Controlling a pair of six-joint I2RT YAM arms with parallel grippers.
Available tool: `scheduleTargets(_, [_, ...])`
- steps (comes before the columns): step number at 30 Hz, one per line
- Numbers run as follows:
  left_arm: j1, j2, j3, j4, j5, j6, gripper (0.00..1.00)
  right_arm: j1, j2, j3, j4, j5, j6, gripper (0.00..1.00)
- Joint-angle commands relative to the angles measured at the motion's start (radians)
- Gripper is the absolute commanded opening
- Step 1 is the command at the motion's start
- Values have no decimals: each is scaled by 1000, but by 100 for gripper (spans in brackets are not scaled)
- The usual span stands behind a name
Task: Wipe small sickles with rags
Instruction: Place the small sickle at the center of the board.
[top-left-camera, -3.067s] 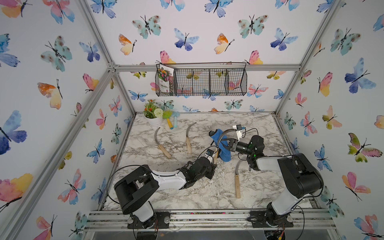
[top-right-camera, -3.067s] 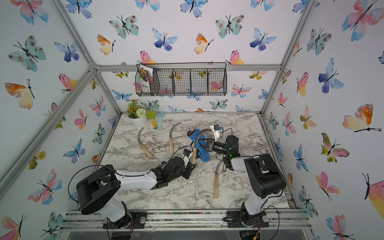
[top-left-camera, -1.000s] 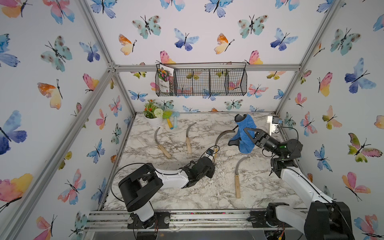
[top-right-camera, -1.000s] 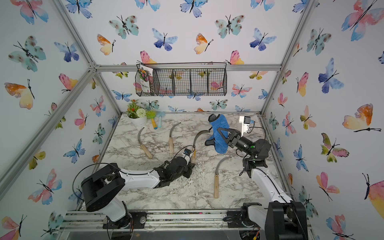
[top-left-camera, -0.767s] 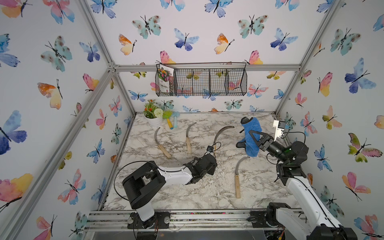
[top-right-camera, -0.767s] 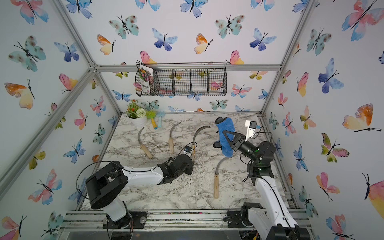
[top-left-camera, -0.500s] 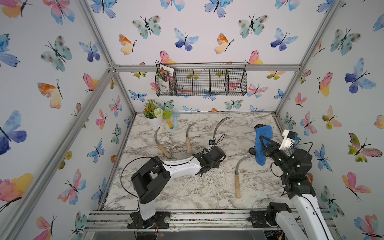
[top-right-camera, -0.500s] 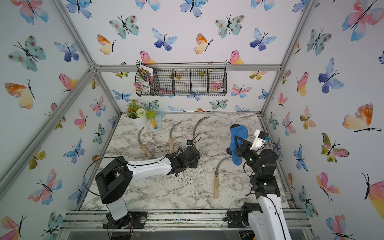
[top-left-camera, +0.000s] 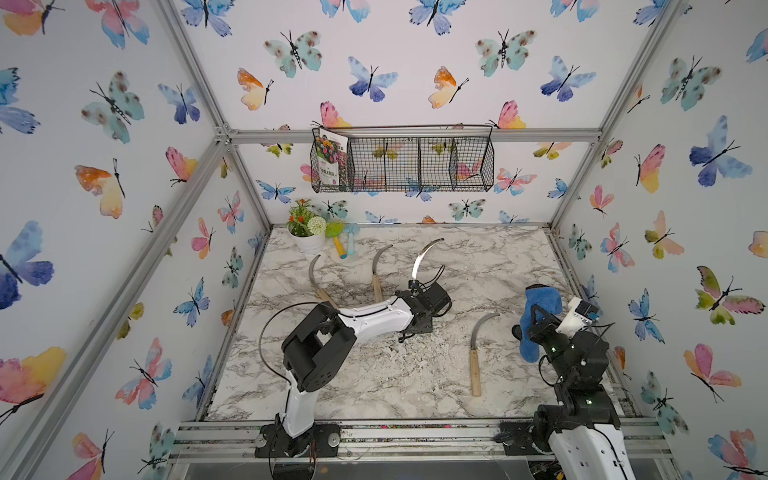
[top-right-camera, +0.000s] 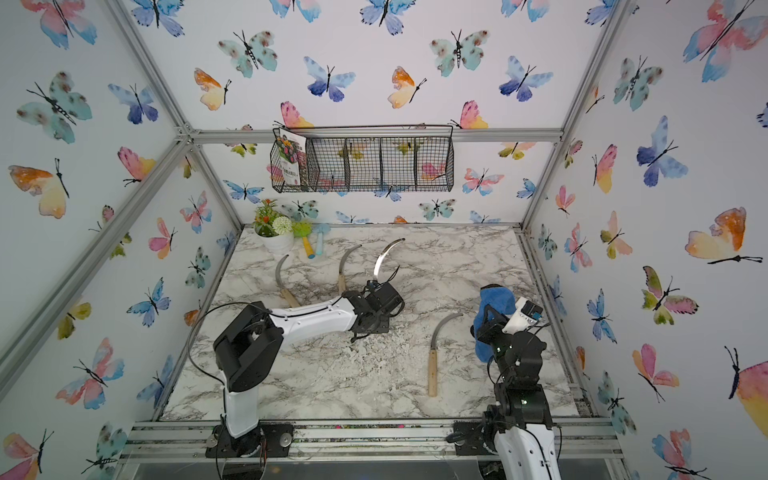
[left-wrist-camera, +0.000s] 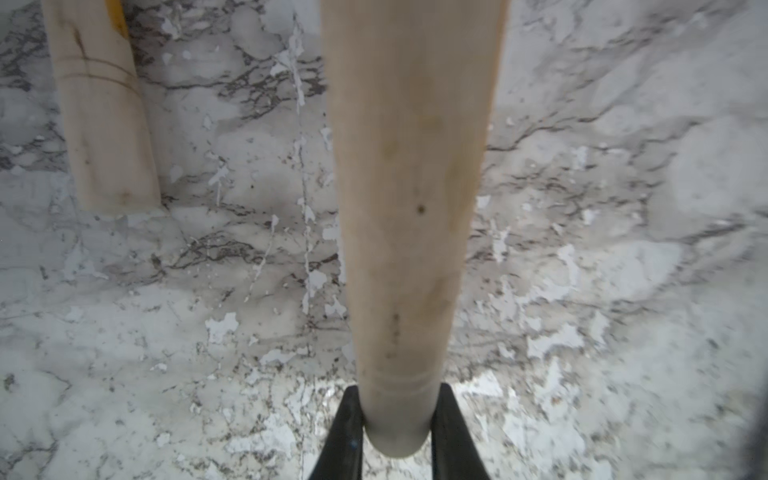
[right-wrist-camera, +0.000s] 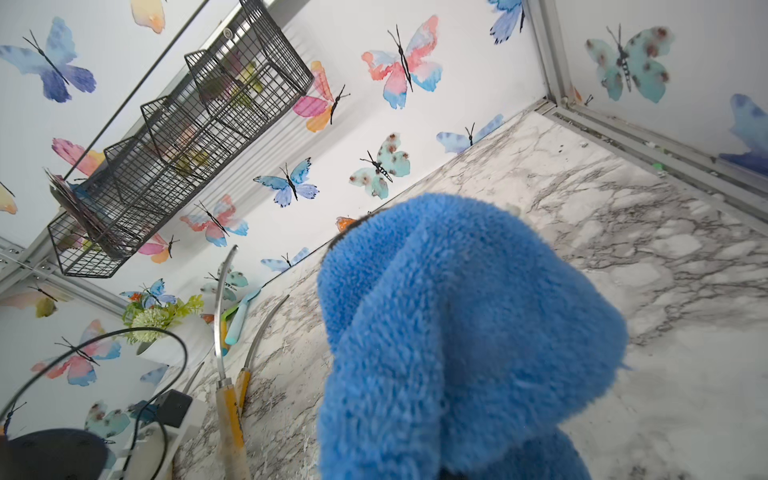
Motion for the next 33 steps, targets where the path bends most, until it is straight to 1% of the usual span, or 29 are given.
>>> scheduleTargets(1, [4, 143, 119, -208, -107, 29, 0, 0, -56, -15, 27, 84, -24, 3])
scheduleTargets(3, [10, 210, 175, -235, -111, 76, 0, -1, -45, -23, 38, 97, -21, 3])
scheduleTargets(6, [23, 283, 250, -221, -52, 174, 0, 0, -4, -51, 118, 63, -12, 3])
scheduleTargets(8, [31, 325, 306, -219, -26, 242, 0, -1, 36, -59, 150, 69, -7, 3])
scheduleTargets(11, [47, 386, 394, -268, -38, 278, 0, -1, 65, -63, 169, 97, -10, 3])
scheduleTargets(13, [61, 407, 425, -281, -44, 295, 0, -1, 58, -65, 158, 129, -9, 3])
scheduleTargets(17, [103, 424, 457, -256, 4, 350, 0, -1, 31, -83, 129, 243, 4, 3])
scheduleTargets(20, [125, 411, 455, -236, 25, 379, 1, -1, 23, -106, 149, 255, 8, 3])
scheduleTargets(21, [127, 396, 444, -221, 26, 384, 6, 0, 28, -113, 156, 263, 9, 3])
scheduleTargets(23, [124, 341, 403, -175, 32, 389, 31, -1, 51, -137, 188, 286, 20, 3])
scheduleTargets(24, [124, 313, 382, -153, 34, 386, 40, 0, 65, -150, 208, 293, 27, 3])
scheduleTargets(26, [125, 235, 325, -96, 25, 369, 56, -1, 108, -167, 251, 289, 33, 3])
scheduleTargets(29, [120, 116, 244, -25, 7, 354, 69, -1, 161, -167, 279, 303, 36, 3])
scheduleTargets(31, [114, 29, 185, 29, -4, 347, 72, -1, 177, -176, 306, 310, 37, 3])
scheduleTargets(33, [96, -70, 133, 80, -38, 334, 72, -1, 180, -186, 331, 317, 36, 3])
